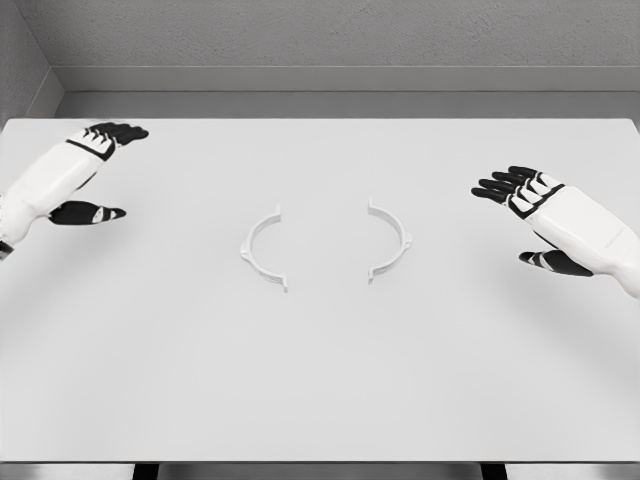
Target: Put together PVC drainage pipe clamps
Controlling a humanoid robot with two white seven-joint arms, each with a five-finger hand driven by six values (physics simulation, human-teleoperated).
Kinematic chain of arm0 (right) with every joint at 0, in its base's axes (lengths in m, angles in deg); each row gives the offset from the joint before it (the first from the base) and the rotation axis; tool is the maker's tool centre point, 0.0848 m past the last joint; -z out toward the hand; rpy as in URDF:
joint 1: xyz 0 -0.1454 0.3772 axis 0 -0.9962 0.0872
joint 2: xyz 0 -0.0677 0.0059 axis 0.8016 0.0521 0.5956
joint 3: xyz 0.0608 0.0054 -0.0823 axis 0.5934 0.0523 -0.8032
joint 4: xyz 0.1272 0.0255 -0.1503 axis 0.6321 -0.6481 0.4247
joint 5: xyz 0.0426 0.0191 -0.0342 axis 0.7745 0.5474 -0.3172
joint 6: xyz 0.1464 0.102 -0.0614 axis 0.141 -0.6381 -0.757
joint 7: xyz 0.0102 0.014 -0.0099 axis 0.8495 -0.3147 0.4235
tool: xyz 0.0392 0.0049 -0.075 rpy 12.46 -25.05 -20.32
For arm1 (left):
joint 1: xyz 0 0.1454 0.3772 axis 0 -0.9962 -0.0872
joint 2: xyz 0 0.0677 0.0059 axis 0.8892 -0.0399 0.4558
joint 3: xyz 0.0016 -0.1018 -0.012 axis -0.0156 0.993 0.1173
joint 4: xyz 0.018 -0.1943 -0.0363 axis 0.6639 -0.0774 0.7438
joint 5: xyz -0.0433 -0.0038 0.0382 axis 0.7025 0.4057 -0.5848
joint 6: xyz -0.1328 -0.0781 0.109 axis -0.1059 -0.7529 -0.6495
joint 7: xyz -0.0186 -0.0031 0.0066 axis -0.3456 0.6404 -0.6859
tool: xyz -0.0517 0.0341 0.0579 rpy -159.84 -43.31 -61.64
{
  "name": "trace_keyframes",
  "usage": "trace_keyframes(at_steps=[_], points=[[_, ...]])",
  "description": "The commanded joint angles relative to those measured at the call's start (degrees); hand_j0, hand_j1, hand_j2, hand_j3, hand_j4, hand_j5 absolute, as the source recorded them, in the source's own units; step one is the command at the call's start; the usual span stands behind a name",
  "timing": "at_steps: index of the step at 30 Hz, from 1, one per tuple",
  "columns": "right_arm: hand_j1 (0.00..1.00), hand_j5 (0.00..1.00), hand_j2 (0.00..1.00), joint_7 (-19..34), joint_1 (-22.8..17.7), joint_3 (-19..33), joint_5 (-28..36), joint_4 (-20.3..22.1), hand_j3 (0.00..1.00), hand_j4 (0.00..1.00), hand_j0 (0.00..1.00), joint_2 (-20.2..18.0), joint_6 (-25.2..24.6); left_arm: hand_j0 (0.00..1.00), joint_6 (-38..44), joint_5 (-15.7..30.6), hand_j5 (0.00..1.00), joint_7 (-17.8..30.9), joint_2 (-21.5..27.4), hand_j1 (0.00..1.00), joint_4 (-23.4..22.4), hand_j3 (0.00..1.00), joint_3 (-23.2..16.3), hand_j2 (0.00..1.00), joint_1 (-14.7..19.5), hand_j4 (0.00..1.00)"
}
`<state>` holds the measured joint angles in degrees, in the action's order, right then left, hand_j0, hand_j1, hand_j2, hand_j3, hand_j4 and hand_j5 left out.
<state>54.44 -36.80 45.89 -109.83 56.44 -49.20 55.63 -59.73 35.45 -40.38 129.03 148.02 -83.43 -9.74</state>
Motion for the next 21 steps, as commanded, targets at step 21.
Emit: trace_keyframes(at_steps=[21], points=[[1.0, 1.0, 1.0, 11.8, 23.0, -15.4, -6.7, -18.0, 1.0, 1.0, 1.0, 12.3, -2.6, 1.0, 0.0, -4.7, 1.0, 0.0, -8.2, 1.0, -1.6, 1.0, -8.0, 1.0, 2.0, 1.0]])
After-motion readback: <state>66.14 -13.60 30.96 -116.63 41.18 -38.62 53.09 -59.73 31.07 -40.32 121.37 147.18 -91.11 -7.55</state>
